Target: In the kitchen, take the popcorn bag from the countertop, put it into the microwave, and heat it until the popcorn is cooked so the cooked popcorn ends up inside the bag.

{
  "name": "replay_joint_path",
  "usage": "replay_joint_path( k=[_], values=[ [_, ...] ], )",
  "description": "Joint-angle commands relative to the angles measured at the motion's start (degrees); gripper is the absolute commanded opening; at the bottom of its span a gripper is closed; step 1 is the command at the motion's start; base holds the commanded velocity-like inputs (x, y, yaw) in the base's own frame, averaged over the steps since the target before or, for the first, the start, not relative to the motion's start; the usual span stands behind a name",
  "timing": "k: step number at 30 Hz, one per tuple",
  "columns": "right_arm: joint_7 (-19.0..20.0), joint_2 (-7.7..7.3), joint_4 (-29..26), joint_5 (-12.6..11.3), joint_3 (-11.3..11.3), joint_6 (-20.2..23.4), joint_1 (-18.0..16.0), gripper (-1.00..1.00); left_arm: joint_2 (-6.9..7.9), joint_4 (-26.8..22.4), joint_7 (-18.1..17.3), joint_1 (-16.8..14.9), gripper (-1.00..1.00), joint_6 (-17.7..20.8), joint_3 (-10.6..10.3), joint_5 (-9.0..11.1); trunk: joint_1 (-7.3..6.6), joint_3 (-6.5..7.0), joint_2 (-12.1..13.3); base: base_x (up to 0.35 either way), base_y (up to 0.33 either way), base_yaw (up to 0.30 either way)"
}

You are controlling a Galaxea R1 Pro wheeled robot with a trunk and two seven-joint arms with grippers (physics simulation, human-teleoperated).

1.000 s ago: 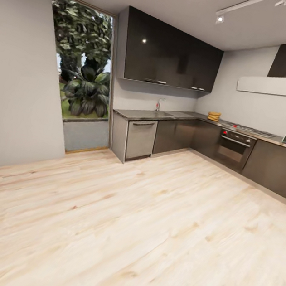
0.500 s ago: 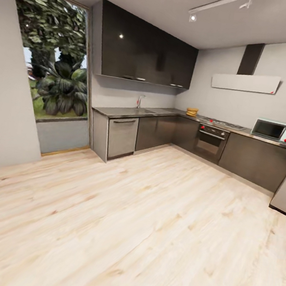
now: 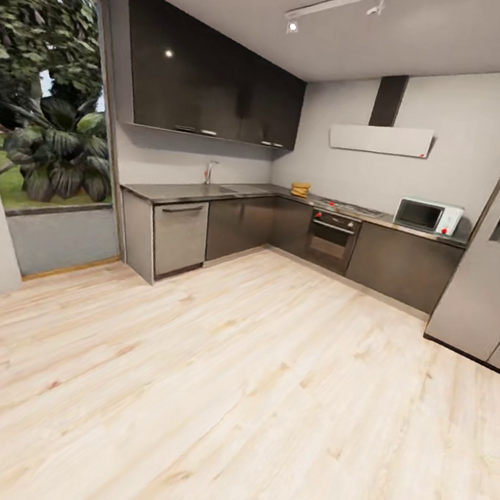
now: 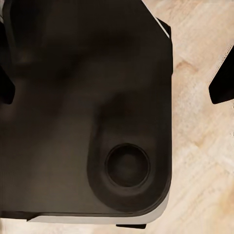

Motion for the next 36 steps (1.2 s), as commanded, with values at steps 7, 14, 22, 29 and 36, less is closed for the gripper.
replay_joint_path(
  k=[7, 14, 22, 29, 36],
  values=[
    [-0.1, 0.0, 0.0, -0.1, 0.0, -0.4, 0.0, 1.0, 0.0, -0.1, 0.0, 0.0, 1.0, -0.1, 0.1, 0.4, 0.0, -0.04, 0.0, 0.0, 0.0, -0.284],
    [-0.1, -0.01, 0.0, -0.1, 0.0, -0.4, 0.0, 1.0, -0.01, -0.1, 0.0, 0.0, 1.0, 0.0, 0.1, 0.4, 0.0, -0.04, 0.0, 0.0, 0.0, -0.284],
    [-0.1, -0.11, 0.0, -0.1, 0.0, -0.4, 0.0, 1.0, -0.01, 0.0, 0.0, 0.0, 1.0, 0.0, 0.0, 0.3, 0.0, -0.04, 0.0, 0.046, 0.0, -0.282],
    [-0.1, -0.26, 0.0, 0.3, 0.2, -0.4, 0.0, 1.0, -0.09, 0.0, -0.1, 0.0, 1.0, 0.6, -0.1, 0.3, 0.0, -0.04, 0.0, 0.305, 0.0, -0.063],
    [0.0, -0.26, 0.0, 0.6, 0.4, -0.5, 0.0, 1.0, -0.09, 0.0, -0.1, 0.0, 1.0, 0.8, -0.2, 0.2, 0.0, -0.04, 0.0, 0.321, 0.0, -0.001]
  ],
)
